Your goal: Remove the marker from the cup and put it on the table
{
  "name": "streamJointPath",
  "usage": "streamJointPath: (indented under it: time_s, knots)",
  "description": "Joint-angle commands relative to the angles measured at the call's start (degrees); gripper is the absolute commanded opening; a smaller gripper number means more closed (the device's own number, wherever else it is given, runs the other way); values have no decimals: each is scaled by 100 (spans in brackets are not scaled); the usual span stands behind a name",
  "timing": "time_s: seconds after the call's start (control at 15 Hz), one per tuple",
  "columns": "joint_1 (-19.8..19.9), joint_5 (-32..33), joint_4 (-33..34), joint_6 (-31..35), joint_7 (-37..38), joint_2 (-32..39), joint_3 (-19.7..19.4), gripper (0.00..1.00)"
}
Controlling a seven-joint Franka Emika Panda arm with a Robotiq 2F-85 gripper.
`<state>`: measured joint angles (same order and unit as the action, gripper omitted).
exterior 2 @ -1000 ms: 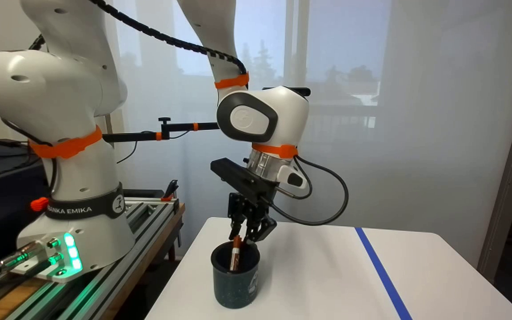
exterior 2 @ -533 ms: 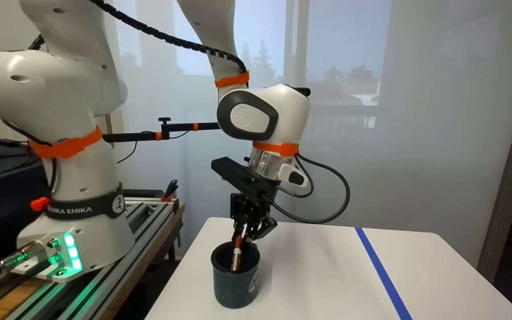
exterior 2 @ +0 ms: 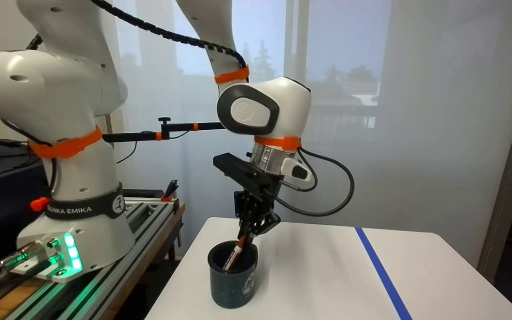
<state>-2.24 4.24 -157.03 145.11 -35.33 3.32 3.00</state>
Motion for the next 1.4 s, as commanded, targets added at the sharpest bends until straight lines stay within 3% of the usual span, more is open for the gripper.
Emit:
streamJointPath:
  time_s: [0.0,0.4,0.87,1.13,1.33]
  knots:
    - [46,49,-95,-49,67,-242,-11,5]
    - [10,-172,-95,-304,14,-645,9,5]
    - [-264,-264,-169,-1200,192,-2200,-14,5]
    - [-228,407,-125,-1790,333,-3035,-41,5]
    - [-152,1158,310,-1761,154,-2824,-72,5]
